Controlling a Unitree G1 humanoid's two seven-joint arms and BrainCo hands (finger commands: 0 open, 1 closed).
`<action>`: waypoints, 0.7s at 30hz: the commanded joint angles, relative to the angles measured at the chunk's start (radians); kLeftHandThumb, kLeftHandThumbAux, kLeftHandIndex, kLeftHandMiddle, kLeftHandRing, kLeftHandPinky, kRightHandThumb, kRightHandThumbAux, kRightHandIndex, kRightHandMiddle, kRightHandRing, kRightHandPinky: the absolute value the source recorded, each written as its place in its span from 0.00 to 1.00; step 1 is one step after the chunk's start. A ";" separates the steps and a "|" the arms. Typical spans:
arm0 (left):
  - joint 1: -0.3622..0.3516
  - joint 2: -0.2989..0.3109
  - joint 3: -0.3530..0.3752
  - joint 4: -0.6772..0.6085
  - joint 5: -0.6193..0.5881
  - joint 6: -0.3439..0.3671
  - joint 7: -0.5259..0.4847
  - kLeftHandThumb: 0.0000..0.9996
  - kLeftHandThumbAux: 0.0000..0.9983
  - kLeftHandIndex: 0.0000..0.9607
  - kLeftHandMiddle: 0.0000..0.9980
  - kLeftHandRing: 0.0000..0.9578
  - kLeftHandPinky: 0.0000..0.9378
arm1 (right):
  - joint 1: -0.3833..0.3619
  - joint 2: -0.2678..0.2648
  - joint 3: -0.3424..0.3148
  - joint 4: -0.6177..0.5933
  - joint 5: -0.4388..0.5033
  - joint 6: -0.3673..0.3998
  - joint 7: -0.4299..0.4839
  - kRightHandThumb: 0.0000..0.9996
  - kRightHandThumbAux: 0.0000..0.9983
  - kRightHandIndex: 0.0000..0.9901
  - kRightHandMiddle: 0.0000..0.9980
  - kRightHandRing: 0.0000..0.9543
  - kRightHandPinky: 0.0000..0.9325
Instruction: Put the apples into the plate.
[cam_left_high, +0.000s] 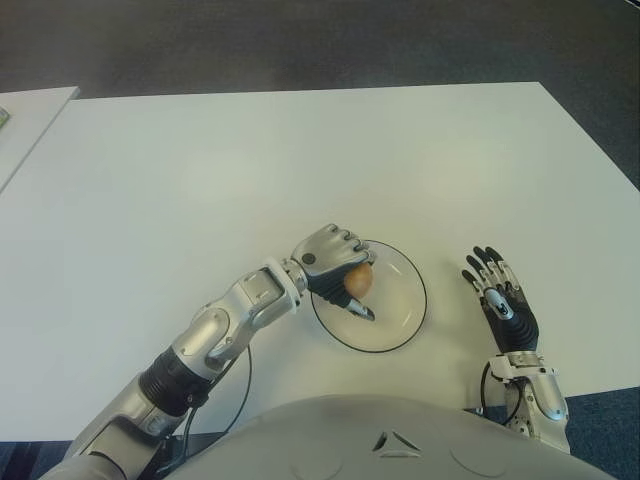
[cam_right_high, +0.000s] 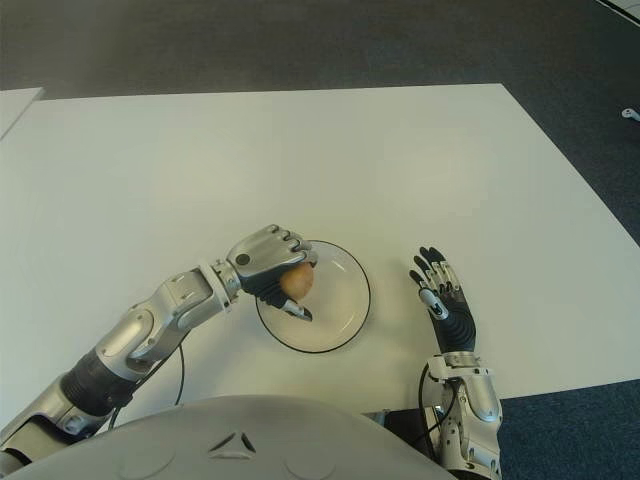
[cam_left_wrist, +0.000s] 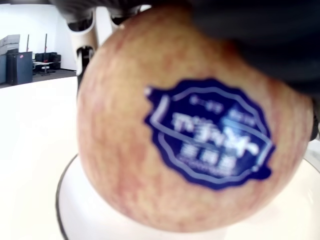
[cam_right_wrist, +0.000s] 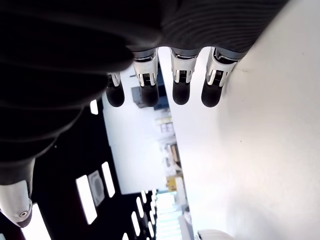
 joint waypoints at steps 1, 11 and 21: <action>-0.017 0.004 -0.013 0.004 0.015 -0.021 -0.026 0.75 0.69 0.46 0.82 0.85 0.85 | 0.032 0.013 0.021 0.028 -0.023 0.032 -0.004 0.16 0.56 0.05 0.09 0.05 0.00; 0.015 -0.013 -0.017 0.030 0.017 -0.022 -0.027 0.75 0.69 0.46 0.82 0.83 0.85 | 0.032 0.018 0.027 0.032 -0.015 0.029 -0.004 0.16 0.57 0.05 0.10 0.06 0.00; 0.028 -0.030 -0.017 0.059 -0.002 0.003 -0.058 0.75 0.69 0.46 0.82 0.85 0.84 | 0.033 0.028 0.029 0.028 -0.010 0.035 -0.008 0.18 0.57 0.05 0.10 0.07 0.02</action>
